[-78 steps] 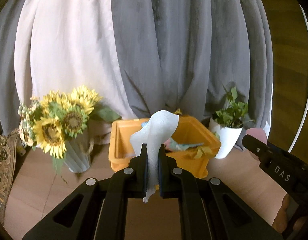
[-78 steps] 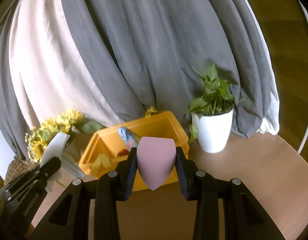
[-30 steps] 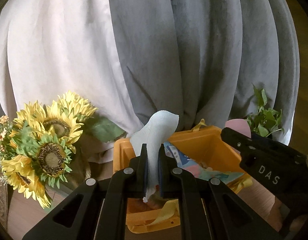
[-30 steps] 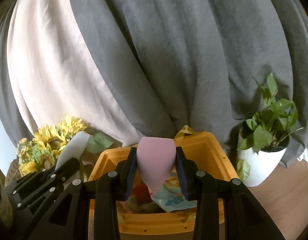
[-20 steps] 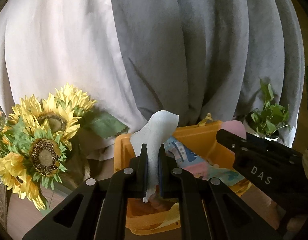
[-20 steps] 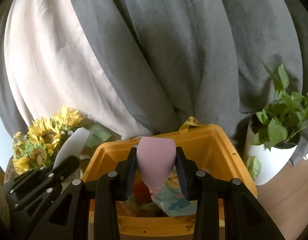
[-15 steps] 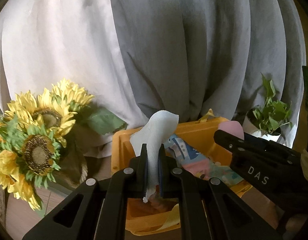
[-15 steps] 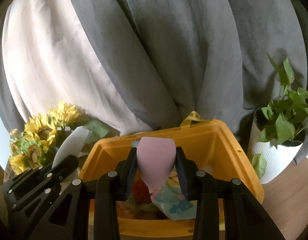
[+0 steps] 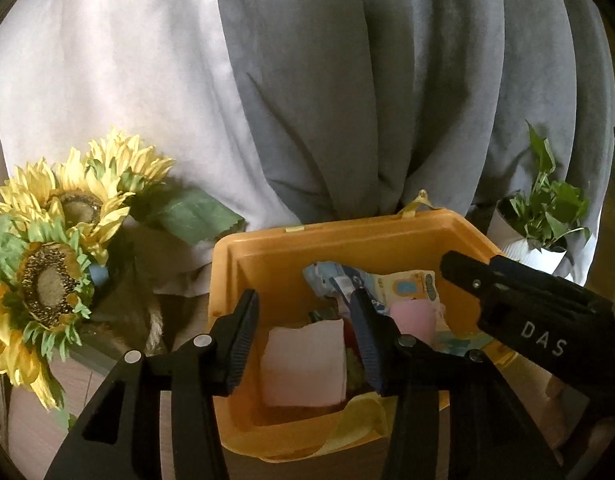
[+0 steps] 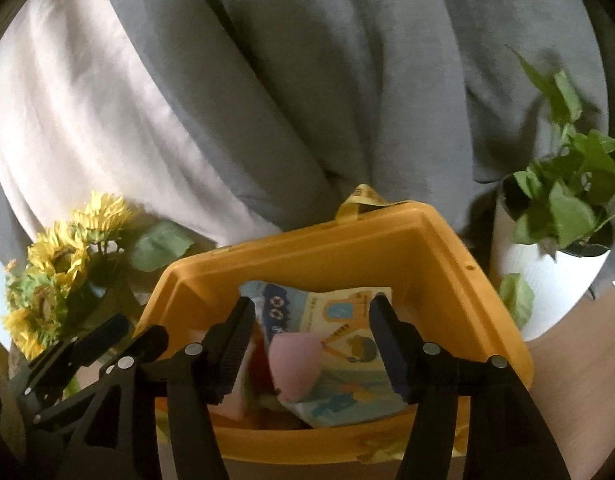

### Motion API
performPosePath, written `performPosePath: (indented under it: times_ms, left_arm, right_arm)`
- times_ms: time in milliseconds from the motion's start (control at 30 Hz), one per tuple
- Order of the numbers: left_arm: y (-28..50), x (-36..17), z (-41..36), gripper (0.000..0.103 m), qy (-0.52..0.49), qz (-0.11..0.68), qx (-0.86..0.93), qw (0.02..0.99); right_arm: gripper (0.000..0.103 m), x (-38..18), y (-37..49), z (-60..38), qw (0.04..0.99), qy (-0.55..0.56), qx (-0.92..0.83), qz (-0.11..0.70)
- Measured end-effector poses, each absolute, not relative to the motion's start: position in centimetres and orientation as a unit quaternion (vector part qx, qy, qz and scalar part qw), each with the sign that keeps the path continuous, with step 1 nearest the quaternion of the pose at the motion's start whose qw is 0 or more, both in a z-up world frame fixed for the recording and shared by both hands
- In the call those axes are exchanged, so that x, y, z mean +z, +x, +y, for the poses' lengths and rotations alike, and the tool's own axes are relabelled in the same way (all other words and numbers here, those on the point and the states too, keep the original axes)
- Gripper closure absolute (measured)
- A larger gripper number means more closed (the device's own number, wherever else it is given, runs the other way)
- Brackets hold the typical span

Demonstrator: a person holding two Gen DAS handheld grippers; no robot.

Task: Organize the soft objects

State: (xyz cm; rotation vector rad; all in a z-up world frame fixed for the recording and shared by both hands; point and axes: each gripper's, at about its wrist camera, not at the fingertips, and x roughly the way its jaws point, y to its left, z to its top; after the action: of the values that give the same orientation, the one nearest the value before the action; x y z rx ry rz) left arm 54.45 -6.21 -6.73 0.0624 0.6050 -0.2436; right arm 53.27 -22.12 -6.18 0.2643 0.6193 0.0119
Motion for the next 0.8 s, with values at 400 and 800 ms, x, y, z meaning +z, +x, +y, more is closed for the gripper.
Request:
performPosePath:
  times_ms: [400,800]
  left_arm:
    - [51.2,-4.6,-5.7,0.056,0.026,0.275,-0.104,0.955]
    - [44.2,-1.8,-4.4,0.04,0.036,0.237,-0.071,0.968]
  right_arm:
    - [0.042,-4.3,49.9,-22.1,0.954,0.09,-0.029,0.284]
    - [0.034,-1.4,42.6,-21.5,0.963,0.078,-0.052,0.252]
